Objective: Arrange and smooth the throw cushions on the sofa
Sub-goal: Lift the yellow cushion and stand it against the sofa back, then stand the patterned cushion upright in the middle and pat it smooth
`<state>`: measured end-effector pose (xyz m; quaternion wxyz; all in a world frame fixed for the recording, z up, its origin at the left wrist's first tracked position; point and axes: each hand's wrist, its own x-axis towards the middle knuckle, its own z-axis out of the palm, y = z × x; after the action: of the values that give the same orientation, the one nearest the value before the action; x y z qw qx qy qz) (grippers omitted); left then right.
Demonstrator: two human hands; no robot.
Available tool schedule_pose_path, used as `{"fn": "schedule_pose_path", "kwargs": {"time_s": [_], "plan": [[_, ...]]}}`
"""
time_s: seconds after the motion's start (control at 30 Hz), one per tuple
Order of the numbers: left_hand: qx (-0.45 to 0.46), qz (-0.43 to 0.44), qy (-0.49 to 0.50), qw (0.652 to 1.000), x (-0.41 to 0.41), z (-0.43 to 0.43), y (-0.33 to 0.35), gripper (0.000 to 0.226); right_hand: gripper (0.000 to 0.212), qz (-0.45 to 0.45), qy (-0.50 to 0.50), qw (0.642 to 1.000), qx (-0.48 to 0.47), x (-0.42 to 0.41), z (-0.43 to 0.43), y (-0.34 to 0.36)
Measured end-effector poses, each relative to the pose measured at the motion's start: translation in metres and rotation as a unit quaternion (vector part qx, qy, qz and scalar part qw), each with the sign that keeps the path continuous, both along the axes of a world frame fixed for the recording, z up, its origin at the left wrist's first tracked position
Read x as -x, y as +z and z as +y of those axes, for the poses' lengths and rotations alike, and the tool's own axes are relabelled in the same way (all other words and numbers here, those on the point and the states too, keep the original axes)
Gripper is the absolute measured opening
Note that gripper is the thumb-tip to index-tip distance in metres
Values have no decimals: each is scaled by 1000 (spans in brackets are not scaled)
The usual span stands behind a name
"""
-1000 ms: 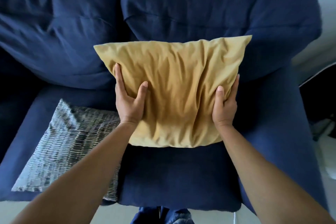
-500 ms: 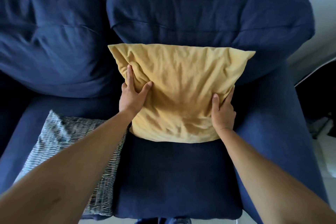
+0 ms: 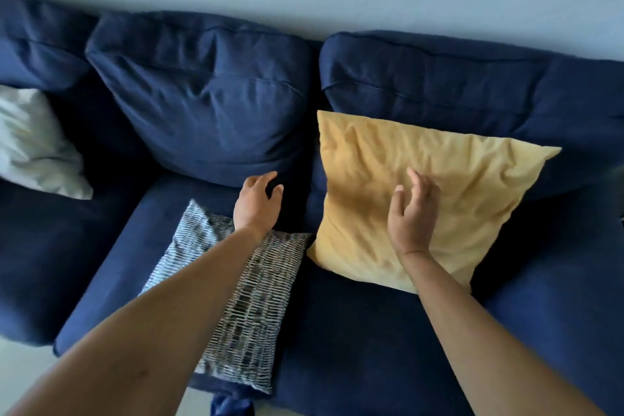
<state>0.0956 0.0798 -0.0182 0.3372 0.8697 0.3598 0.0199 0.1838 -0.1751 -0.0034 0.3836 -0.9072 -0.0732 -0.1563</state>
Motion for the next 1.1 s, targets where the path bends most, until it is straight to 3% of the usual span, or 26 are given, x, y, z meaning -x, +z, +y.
{"fn": "schedule_pose_path", "kwargs": {"time_s": [0.13, 0.23, 0.37, 0.57, 0.63, 0.77, 0.83, 0.93, 1.1], "plan": [[1, 65, 10, 998, 48, 64, -7, 46, 33, 93, 58, 994, -5, 35, 68, -6], [12, 131, -4, 991, 82, 113, -17, 51, 37, 227, 58, 972, 10, 66, 117, -23], [36, 209, -51, 976, 124, 170, -32, 59, 55, 426, 31, 902, 65, 111, 167, -60], [109, 287, -58, 950, 176, 226, -78, 87, 78, 558, 2, 821, 124, 179, 205, -121], [171, 285, -26, 943, 186, 231, -101, 98, 83, 587, -24, 802, 110, 197, 209, -138], [333, 188, 70, 921, 194, 226, -138, 126, 98, 604, -102, 790, 33, 207, 214, -172], [359, 167, 84, 914, 193, 226, -146, 132, 104, 603, -150, 783, -43, 204, 219, -183], [324, 132, 89, 933, 190, 231, -144, 123, 98, 534, -169, 818, -128, 202, 234, -179], [163, -42, 55, 984, 170, 247, -87, 89, 94, 371, -106, 914, -124, 180, 272, -128]]}}
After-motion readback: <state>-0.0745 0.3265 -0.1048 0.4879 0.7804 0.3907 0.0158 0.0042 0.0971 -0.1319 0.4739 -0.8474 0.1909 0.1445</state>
